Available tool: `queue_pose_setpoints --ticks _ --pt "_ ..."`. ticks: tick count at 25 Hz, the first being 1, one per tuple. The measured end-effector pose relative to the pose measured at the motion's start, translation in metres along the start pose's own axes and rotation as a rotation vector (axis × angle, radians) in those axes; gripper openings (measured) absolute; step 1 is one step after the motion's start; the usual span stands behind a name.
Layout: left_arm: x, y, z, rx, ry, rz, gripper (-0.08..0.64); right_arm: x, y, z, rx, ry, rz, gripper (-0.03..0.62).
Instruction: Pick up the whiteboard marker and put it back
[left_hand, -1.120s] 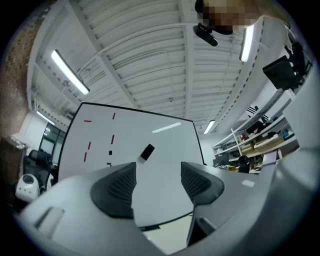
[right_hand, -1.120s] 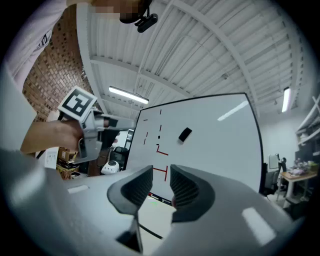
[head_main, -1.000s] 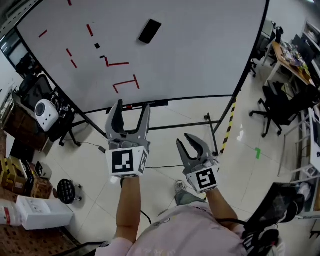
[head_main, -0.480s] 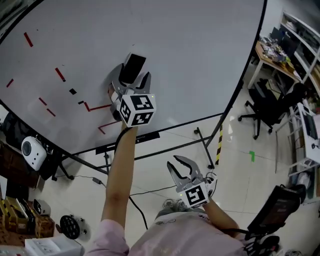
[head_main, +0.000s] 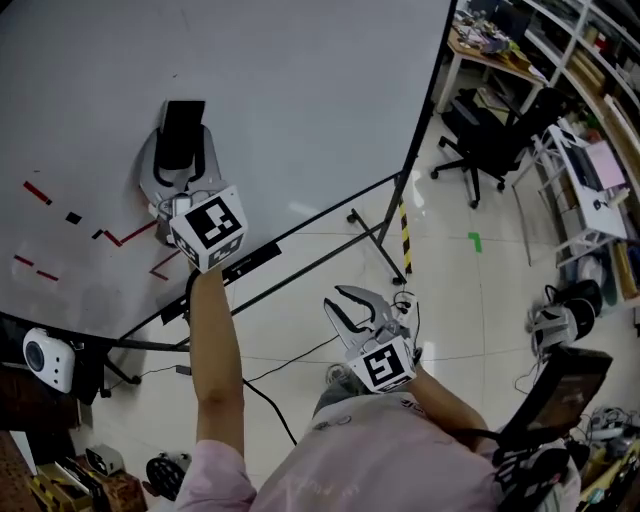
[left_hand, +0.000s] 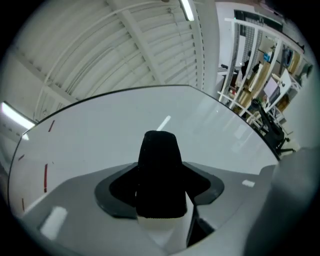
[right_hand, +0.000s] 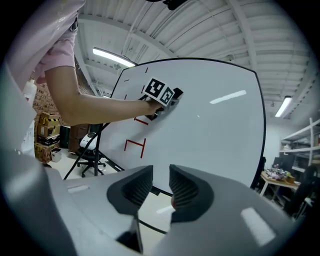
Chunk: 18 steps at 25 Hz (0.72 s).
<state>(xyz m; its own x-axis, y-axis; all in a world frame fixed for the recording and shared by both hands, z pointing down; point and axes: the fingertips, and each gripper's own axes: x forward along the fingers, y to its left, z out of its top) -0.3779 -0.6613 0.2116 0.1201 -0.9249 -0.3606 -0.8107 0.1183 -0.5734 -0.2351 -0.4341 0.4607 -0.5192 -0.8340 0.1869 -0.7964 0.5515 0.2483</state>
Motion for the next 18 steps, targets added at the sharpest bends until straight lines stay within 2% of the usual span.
queue_pose_setpoints --ticks 3,5,10,14,18 --pt "-0.034 0.008 0.026 -0.080 -0.113 0.020 0.267 -0.011 0.004 -0.002 -0.039 0.035 0.010 0.100" --pt "-0.068 0.010 0.047 -0.165 -0.164 0.021 0.267 -0.024 0.007 -0.004 -0.046 0.052 0.014 0.100" --pt "-0.152 0.005 0.098 -0.369 -0.269 -0.038 0.267 -0.061 0.004 -0.002 -0.064 0.026 0.021 0.100" --pt "-0.227 -0.030 0.140 -0.491 -0.313 -0.111 0.267 -0.116 0.001 -0.022 -0.047 0.020 0.038 0.098" --pt "-0.309 -0.097 0.179 -0.556 -0.254 -0.114 0.267 -0.203 -0.003 -0.059 -0.057 -0.030 0.076 0.098"
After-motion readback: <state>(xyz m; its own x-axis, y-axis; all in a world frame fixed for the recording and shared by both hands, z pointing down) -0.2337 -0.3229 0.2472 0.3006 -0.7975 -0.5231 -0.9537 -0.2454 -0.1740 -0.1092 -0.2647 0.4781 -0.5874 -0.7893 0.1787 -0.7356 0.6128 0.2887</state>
